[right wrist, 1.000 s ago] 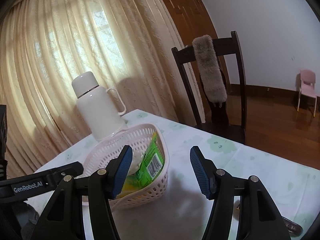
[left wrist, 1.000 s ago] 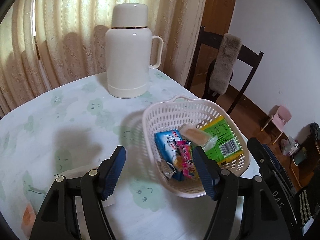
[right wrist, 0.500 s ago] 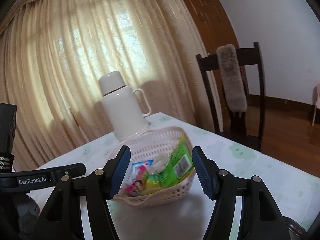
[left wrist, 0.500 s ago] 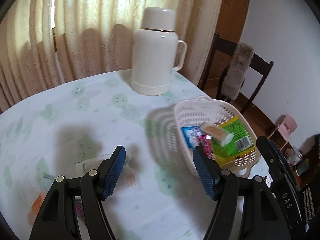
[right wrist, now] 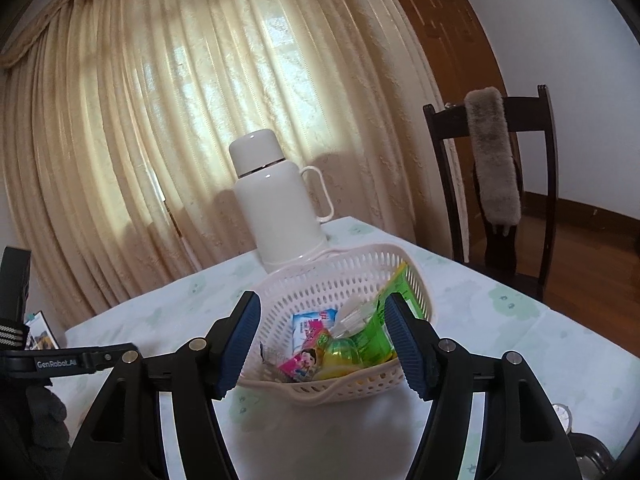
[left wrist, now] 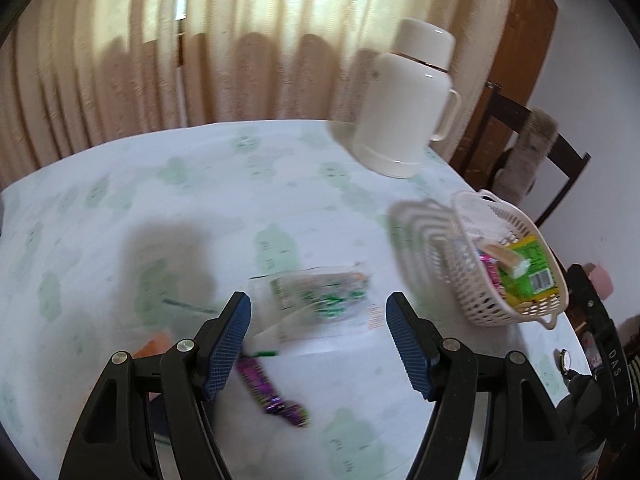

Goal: Organize snacks
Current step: 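Move both tools back over the remaining snacks, then grasp the pink smiley-face pack with the left gripper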

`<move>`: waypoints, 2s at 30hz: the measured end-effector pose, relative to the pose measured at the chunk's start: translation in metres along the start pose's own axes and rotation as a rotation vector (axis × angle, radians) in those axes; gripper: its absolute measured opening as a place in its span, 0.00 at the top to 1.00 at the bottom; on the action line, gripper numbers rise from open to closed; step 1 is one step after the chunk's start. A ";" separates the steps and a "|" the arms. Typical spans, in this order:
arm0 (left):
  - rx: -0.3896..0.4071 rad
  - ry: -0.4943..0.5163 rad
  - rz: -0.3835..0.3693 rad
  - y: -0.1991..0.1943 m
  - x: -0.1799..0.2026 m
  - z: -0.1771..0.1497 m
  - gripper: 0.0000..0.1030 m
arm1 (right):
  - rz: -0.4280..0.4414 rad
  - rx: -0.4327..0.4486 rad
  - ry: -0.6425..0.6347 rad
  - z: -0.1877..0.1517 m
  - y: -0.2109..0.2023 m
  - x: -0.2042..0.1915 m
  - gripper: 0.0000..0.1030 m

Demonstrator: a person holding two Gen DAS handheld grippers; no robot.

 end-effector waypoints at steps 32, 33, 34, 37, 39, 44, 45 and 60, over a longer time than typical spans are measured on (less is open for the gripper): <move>-0.086 -0.037 0.120 -0.009 -0.117 -0.052 0.35 | -0.040 -0.012 -0.068 -0.004 0.000 -0.006 0.36; -0.090 -0.047 0.128 -0.008 -0.121 -0.053 0.35 | -0.040 -0.012 -0.068 -0.004 0.000 -0.006 0.36; -0.091 -0.055 0.136 -0.008 -0.124 -0.054 0.35 | -0.040 -0.012 -0.067 -0.004 0.000 -0.006 0.36; -0.093 -0.089 0.160 -0.007 -0.137 -0.055 0.36 | -0.040 -0.012 -0.067 -0.004 0.000 -0.006 0.36; -0.091 -0.106 0.181 -0.007 -0.145 -0.055 0.36 | -0.039 -0.011 -0.067 -0.003 -0.001 -0.006 0.36; -0.081 -0.094 0.267 -0.010 -0.162 -0.056 0.36 | -0.041 -0.011 -0.067 -0.003 -0.001 -0.005 0.36; -0.083 -0.096 0.276 -0.010 -0.165 -0.058 0.36 | -0.041 -0.011 -0.067 -0.003 -0.001 -0.005 0.36; -0.085 -0.037 0.292 -0.013 -0.158 -0.067 0.42 | -0.043 -0.009 -0.075 -0.003 -0.001 -0.004 0.36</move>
Point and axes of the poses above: each gripper's, at about its wrist camera, not at the fingertips, and y roughly the way its jaws point, x to its right, z to its top, the point moved 7 cm from there along y, roughly the way its jaws point, and after that the axes turned 14 degrees about x, right-handed, at the moved point
